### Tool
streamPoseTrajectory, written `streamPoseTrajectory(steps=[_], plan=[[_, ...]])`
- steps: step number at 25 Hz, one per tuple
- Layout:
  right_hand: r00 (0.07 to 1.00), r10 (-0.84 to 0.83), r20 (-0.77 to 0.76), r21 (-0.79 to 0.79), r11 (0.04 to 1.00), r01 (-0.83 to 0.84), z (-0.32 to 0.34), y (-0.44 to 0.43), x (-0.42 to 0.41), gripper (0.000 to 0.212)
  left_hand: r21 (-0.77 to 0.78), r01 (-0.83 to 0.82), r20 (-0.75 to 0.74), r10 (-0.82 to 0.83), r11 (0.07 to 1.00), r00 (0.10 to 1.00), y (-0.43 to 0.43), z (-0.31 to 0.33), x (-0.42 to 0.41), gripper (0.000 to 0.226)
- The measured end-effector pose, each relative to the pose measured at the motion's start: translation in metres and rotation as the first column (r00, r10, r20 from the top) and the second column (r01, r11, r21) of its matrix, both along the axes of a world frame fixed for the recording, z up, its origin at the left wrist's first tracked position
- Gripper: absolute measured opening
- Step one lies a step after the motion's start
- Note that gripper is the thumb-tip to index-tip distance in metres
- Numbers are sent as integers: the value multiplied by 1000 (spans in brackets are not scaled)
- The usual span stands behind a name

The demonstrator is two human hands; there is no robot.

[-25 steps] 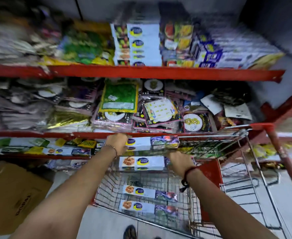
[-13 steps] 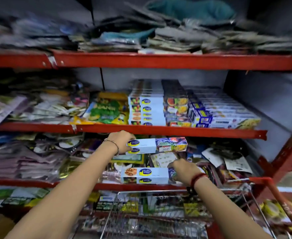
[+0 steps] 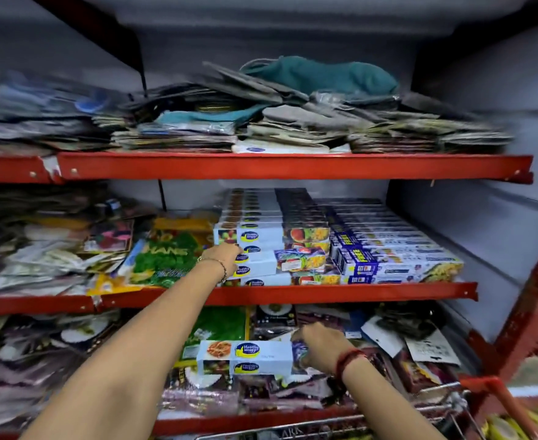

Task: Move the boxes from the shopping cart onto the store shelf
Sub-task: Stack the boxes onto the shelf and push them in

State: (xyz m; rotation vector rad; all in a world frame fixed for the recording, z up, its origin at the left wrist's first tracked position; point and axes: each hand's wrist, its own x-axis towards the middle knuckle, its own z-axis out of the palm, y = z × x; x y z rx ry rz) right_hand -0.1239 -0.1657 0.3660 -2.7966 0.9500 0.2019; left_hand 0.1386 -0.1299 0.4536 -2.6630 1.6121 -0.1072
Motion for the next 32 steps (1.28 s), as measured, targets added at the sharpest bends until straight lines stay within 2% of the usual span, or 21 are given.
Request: streamPoseTrajectory(steps=[7,16,19,23,24,26,29,32], plan=[[1000,-23,11,9,1000,23,-9,-11,8,50,-273,51,-104,-83,961,991,-36,-32,14,44],[999,-30,11,11,999,30,-12,-21,11,49,-271,71,-93,-99,960,991,-52,-39,16,47],[1000,-16,-1,-11,1000,16,-6,-20,13,50,-292,91,-46,-109,952,993,-40,-40,7,53],[1000,-12,25,-33,999,13,13,-22,16,50,-387,318,-26,-355,865,934,-4,-32,-13,53],[1000,-10,29,-42,999,11,18,-22,17,50,-359,375,-42,-416,855,909,8,-29,-19,51],[999,-11,44,-57,998,13,28,-23,19,49,-201,453,2,-463,868,887,31,-24,-30,56],[997,11,73,-83,997,-5,49,-24,21,47,45,503,228,-499,863,836,55,-15,-40,75],[994,35,103,-113,993,-23,73,-27,23,48,54,517,275,-511,854,815,64,-8,-38,73]])
